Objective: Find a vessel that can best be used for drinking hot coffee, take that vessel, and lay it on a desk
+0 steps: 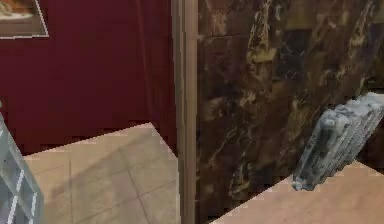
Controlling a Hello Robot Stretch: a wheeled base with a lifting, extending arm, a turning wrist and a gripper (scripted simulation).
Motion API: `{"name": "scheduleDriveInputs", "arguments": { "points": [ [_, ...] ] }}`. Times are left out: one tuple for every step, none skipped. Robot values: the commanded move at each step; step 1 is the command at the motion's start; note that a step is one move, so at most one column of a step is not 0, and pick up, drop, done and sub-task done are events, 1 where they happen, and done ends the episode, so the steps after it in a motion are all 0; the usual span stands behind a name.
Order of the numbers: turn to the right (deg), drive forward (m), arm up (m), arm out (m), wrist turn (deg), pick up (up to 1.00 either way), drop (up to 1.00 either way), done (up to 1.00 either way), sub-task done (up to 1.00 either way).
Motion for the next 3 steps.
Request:
{"name": "scheduleDriveInputs", "arguments": {
  "points": [
    [-30.0,0.00,0.00,0.00,0.0,0.00,0.00,0.00,0.00],
    [0.0,1.00,0.00,0.00,0.0,0.00,0.00,0.00,0.00],
    [0.0,0.35,0.00,0.00,0.0,0.00,0.00,0.00,0.00]
  ]
}}
